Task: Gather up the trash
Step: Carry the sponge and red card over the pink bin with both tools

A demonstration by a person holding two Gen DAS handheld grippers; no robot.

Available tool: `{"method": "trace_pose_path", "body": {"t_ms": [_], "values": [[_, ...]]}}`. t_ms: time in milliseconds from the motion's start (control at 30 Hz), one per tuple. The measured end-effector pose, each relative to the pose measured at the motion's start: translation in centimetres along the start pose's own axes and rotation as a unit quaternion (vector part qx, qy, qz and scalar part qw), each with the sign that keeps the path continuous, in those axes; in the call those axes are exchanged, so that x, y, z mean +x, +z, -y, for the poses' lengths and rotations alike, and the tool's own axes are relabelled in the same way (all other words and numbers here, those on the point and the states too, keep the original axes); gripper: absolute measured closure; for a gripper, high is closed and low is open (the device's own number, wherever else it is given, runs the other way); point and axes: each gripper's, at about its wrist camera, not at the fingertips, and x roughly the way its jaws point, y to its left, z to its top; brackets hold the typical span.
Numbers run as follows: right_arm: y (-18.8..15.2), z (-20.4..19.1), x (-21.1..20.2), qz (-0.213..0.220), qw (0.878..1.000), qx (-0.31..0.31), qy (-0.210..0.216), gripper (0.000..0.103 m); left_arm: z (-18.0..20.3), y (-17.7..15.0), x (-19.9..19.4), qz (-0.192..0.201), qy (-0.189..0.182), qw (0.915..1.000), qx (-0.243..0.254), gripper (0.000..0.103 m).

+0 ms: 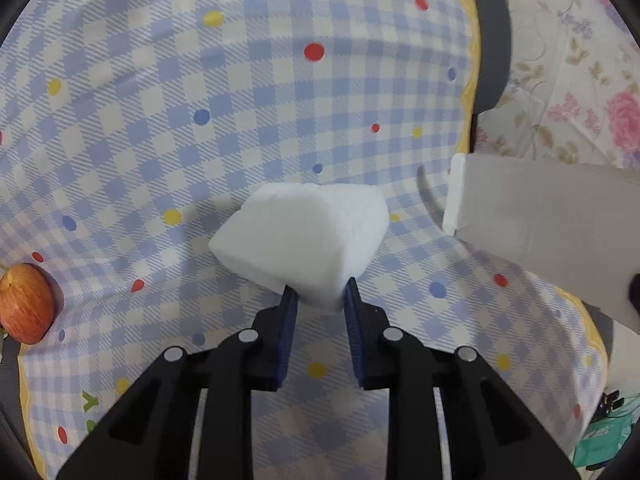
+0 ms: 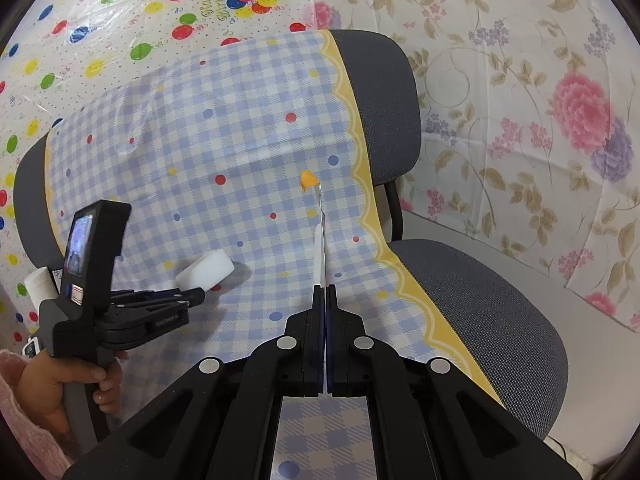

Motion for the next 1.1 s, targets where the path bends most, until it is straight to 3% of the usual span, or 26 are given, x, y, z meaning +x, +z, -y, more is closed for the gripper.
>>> {"method": "trace_pose_path", "body": {"t_ms": [233,400,600,800,1100], "values": [[-0.3,-0.7,-2.8,0.003,1.0,-0.005,0.014,0.102,-1.4,-2.8,-7.0,0.05,-0.051,0.9974,0.014,0.081],[-1.2,-0.8,-6.2,0.003,1.0,-0.002,0.023,0.102,0.4,-5.1,-11.9,0.079,-0.075,0.9932,0.042,0.081],[-2.8,0.4,-11.8,-0.001,1.0,0.007,0.013,0.102,3.9,-9.2,-15.5,0.083,-0.109,0.9867,0.088,0.081],[-5.6,2.1,-18.1,-0.006,1.0,0.009,-0.027,0.102,8.8,-14.8,-17.8,0.072,-0.173,0.9735,0.131,0.081],[-11.2,5.6,-26.7,-0.027,0.993,0.038,-0.113,0.102,17.3,-21.6,-18.7,0.041,-0.253,0.943,0.212,0.081]]}}
